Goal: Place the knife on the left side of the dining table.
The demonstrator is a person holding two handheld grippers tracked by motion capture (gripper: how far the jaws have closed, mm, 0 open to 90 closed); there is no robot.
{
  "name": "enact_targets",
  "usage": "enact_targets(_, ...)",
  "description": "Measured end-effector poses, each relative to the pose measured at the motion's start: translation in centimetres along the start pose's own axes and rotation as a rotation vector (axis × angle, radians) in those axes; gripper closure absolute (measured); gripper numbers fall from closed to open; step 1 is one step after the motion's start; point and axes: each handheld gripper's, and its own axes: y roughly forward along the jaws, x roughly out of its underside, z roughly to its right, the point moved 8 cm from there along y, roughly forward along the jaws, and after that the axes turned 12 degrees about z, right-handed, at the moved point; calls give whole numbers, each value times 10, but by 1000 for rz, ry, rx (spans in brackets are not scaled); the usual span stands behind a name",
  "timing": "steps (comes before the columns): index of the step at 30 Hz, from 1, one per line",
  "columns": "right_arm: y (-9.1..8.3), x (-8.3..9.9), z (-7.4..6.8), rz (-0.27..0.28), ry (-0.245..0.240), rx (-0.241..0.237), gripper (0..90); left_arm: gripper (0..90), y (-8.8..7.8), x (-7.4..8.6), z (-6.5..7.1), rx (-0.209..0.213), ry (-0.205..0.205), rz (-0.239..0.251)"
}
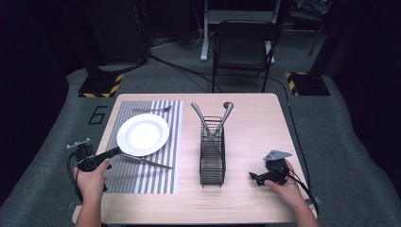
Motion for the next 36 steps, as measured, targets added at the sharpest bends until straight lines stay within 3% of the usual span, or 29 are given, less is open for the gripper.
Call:
enact_targets(5,0,0,0,0,0,0,0,689,2,4,-8,-14,-36,3)
enact_targets(14,0,0,0,-1,0,0,0,673,5,12,-20,-43,-46,-6)
enact_targets(25,0,0,0,-1,0,0,0,656,9,23,-35,-68,-97,-19)
enact_targets(36,0,0,0,-1,0,0,0,647,11,29,-44,-74,-104,-34)
